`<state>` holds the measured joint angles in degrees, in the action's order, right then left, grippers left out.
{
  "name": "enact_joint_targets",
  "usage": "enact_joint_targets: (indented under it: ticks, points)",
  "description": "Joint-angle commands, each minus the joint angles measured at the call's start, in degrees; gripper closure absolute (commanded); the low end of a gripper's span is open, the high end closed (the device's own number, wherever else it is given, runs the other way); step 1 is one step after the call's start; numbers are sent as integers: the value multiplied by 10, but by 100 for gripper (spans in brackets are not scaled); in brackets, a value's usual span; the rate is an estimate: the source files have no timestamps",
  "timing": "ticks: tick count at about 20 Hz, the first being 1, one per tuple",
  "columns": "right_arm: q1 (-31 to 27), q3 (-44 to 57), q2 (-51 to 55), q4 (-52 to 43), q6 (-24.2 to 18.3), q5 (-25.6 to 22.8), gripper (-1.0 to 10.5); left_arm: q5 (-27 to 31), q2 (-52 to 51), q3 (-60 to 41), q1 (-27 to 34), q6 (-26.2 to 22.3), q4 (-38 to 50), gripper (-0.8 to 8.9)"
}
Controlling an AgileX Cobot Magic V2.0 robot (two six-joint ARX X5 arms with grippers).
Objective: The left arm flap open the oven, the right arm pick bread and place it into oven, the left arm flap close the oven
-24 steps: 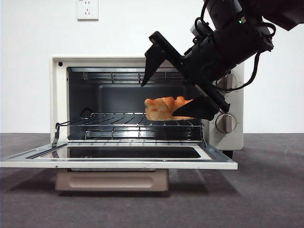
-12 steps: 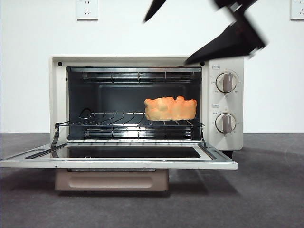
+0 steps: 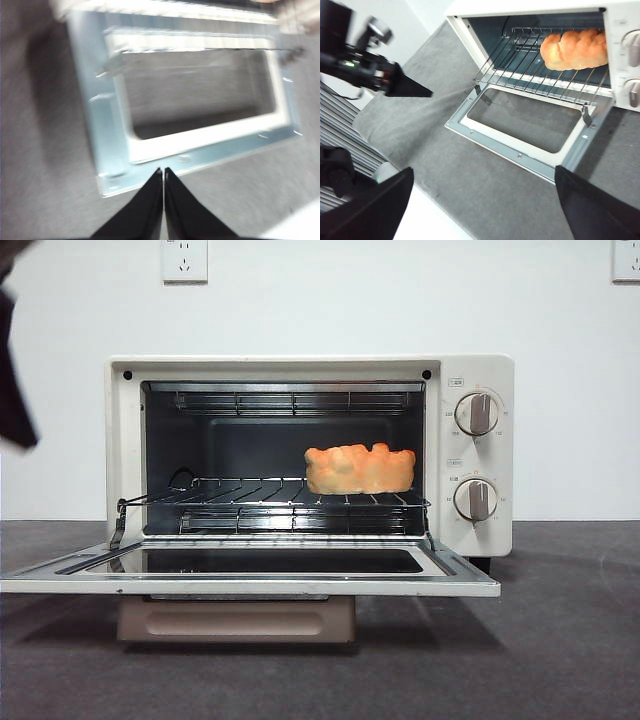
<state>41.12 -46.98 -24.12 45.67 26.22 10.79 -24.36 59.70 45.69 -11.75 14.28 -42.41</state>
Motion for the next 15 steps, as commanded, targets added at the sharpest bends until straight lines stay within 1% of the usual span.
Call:
enact_joint_targets:
  ticks: [1,3,5,6,8,11,14,15]
  points:
    - [3,-37,11,57,-26,-42,496,-7,7,-49,25,17,34,806]
    - [3,-65,11,104,-45,-76,496,-8,7,-91,50,34,67,806]
    - [3,-84,10,123,-54,-101,496,-9,8,-122,74,53,93,806]
    - [3,-89,10,123,-56,-105,496,-9,13,-129,85,60,94,806]
    - [3,-96,10,122,-57,-109,496,-18,34,-134,96,56,93,806]
    - [3,-97,10,121,-60,-112,496,-74,90,-134,96,45,107,806]
    - [3,-97,10,120,-60,-113,496,-82,141,-134,95,45,132,806]
    - [3,-97,10,120,-60,-116,496,-95,158,-134,95,45,140,806]
